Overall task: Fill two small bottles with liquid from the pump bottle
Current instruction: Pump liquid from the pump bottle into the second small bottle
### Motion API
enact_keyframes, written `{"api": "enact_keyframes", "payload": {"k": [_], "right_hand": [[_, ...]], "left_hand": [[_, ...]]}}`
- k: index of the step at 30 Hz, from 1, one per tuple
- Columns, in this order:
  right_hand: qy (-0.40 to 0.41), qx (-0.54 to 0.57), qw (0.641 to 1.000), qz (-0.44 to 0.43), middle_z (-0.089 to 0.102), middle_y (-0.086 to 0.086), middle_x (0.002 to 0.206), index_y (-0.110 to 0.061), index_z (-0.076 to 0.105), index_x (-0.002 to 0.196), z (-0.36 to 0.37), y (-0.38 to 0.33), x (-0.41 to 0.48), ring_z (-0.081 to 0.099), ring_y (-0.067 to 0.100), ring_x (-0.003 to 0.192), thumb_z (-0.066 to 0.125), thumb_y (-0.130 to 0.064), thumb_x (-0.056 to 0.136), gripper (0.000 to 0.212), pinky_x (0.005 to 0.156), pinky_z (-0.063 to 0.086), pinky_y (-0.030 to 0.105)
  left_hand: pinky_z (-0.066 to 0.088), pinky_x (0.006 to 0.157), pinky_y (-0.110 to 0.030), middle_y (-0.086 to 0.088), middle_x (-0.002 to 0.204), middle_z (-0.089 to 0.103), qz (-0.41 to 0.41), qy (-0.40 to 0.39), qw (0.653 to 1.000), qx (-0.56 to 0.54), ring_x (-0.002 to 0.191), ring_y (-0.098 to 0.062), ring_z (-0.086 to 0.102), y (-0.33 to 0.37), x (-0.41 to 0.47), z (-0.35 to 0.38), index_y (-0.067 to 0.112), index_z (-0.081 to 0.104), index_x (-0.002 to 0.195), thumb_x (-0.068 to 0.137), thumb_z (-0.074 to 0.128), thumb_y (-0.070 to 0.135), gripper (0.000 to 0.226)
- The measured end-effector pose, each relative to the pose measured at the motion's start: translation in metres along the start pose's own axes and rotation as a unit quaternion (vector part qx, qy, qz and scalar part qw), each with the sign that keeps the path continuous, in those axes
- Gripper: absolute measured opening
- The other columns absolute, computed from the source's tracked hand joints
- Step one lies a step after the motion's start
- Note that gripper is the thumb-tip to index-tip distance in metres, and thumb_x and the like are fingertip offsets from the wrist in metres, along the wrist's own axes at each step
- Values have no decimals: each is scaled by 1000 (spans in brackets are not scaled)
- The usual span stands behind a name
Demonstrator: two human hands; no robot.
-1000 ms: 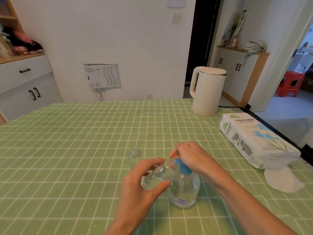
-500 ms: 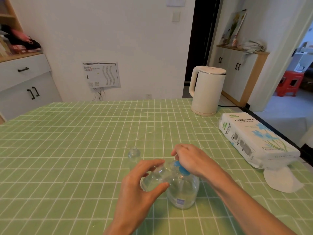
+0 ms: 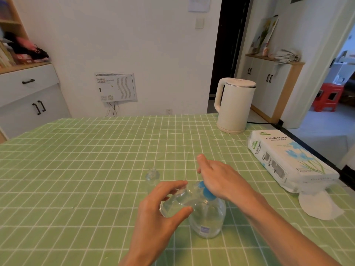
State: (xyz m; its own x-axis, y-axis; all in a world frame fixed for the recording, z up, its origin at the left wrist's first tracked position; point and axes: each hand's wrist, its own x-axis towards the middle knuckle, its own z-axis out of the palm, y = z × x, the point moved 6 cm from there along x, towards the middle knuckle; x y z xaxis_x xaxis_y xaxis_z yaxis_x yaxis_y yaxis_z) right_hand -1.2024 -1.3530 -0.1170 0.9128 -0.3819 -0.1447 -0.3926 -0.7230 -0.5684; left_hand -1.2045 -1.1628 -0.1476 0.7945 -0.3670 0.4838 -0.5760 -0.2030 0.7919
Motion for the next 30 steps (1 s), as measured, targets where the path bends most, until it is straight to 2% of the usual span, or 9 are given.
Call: {"api": "enact_keyframes", "payload": {"k": [3,6,12,15,17,19,23,26,30], "right_hand": [[-19,39,999,22,73,5,121,-18,77,114,7,5,2,64,24,109,16,-56,113,72,90,40,42],[-42,51,997,27,69,-2,119,-26,77,109,14,10,6,65,22,116,22,-54,112,62,99,45,45],[-23,9,1000,9,70,3,123,-23,71,106,10,6,2,63,27,117,16,-58,110,66,102,45,48],[0,-32,999,-8,60,-3,95,-28,53,81,6,1,3,63,35,116,16,-53,111,54,110,46,57],[14,-55,998,-8,59,-2,95,-28,48,78,1,0,5,60,35,116,15,-52,111,53,113,43,60],[19,-71,997,-3,64,5,107,-27,49,80,-3,-1,6,57,35,119,14,-53,110,54,116,38,63],[-17,-58,998,-2,63,-1,105,-22,58,94,2,2,9,57,36,125,14,-46,113,54,117,37,63],[-31,-6,999,14,64,4,144,-23,66,126,7,6,8,54,31,139,16,-47,113,57,119,37,55],[-36,18,999,16,61,5,153,-24,67,132,10,8,5,55,24,134,18,-47,114,57,107,37,45]], "left_hand": [[49,88,-15,21,114,74,2,6,1000,-7,109,-9,69,1,0,0,44,71,116,72,88,25,51],[50,88,-14,21,114,74,-1,3,1000,-7,108,-9,69,-2,0,1,45,70,118,72,88,25,53],[49,89,-14,21,115,73,1,2,1000,-8,109,-9,69,-1,-1,1,48,68,119,72,87,28,55],[49,89,-14,22,116,73,3,5,1000,-9,110,-8,69,1,-1,0,48,67,119,72,86,29,54],[49,89,-13,22,116,73,5,7,1000,-10,109,-6,69,2,0,-1,48,68,119,72,86,30,54],[48,90,-13,24,116,73,6,7,1000,-6,109,-6,68,3,0,-1,48,67,120,72,85,31,54],[48,90,-13,22,116,73,5,6,1000,-9,110,-8,68,2,0,0,47,68,119,73,85,32,52],[48,89,-13,21,115,73,6,4,1000,-10,109,-9,69,1,0,0,45,70,118,73,84,33,49],[48,90,-13,21,115,73,1,-1,1000,-6,109,-7,69,-2,-2,1,42,71,119,73,91,20,54]]}}
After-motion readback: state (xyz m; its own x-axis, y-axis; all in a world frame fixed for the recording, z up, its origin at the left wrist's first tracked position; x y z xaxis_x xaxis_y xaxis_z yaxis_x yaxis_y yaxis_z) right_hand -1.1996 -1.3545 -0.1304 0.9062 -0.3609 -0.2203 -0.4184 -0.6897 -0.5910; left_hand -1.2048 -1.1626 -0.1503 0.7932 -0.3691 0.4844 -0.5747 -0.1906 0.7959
